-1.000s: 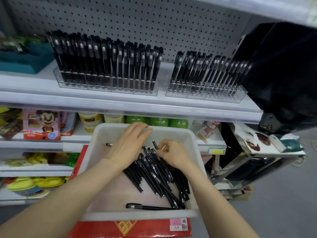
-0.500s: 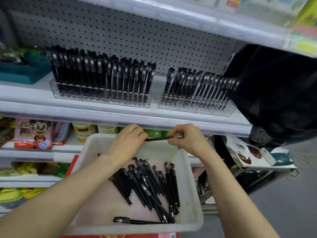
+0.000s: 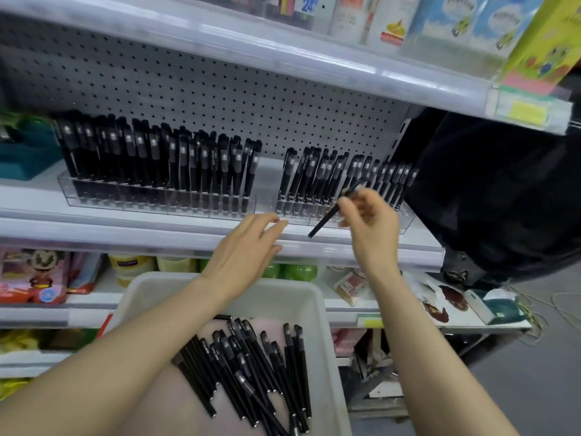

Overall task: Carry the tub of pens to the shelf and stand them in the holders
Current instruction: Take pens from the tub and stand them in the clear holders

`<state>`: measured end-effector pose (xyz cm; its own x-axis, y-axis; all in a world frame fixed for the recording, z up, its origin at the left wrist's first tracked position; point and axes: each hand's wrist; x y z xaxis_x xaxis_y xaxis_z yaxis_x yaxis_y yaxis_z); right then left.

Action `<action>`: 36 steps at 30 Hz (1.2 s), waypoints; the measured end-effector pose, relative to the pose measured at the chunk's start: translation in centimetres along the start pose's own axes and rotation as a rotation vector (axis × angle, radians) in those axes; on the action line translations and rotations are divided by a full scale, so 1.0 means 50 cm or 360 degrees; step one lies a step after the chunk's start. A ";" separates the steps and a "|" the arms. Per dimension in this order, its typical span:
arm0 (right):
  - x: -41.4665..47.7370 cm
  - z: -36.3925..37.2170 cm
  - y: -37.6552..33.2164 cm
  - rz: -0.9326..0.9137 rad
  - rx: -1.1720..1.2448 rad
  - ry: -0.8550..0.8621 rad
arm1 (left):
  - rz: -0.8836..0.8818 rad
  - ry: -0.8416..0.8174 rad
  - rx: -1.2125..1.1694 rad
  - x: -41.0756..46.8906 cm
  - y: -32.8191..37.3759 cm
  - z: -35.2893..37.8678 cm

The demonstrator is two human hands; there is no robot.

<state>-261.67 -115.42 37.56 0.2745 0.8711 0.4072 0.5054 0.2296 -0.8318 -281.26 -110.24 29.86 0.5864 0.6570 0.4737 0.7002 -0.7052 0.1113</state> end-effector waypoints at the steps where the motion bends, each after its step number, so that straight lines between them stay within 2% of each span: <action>1: 0.021 -0.015 -0.004 -0.0048 -0.0043 0.0071 | -0.0001 0.0008 0.0020 0.016 -0.001 -0.004; 4: 0.082 -0.042 -0.006 -0.0142 -0.0240 0.0257 | 0.0024 0.0000 0.0066 0.062 -0.003 -0.009; 8: 0.143 -0.045 0.000 -0.0139 -0.0352 0.0271 | 0.0015 -0.0035 0.0144 0.097 -0.004 -0.004; 13: 0.175 -0.036 0.012 -0.0170 -0.0543 0.0210 | 0.0023 -0.0046 0.0164 0.104 -0.015 0.016; 20: 0.174 -0.004 0.066 0.0054 -0.0672 -0.0070 | -0.0036 -0.0061 0.0133 0.103 -0.008 0.013; 27: 0.154 0.005 0.083 0.0130 -0.0661 -0.0064 | 0.0003 -0.0095 0.0144 0.095 -0.008 0.008; 33: 0.077 0.016 0.076 0.0098 -0.0491 0.0153 | 0.0021 -0.0039 0.0101 0.021 -0.014 0.000; 36: 0.007 0.050 0.078 0.0105 -0.0424 0.0069 | -0.0017 -0.0037 0.0056 -0.044 -0.021 -0.001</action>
<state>-261.63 -113.15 33.49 0.3459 0.8596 0.3761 0.6809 0.0458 -0.7310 -283.30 -110.94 28.73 0.5880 0.6707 0.4521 0.7201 -0.6886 0.0851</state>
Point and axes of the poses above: each hand's wrist, its own x-axis towards the middle knuckle, its own z-axis out of the palm, y = z × x, and after that the axes turned 8 degrees about -y, right-handed
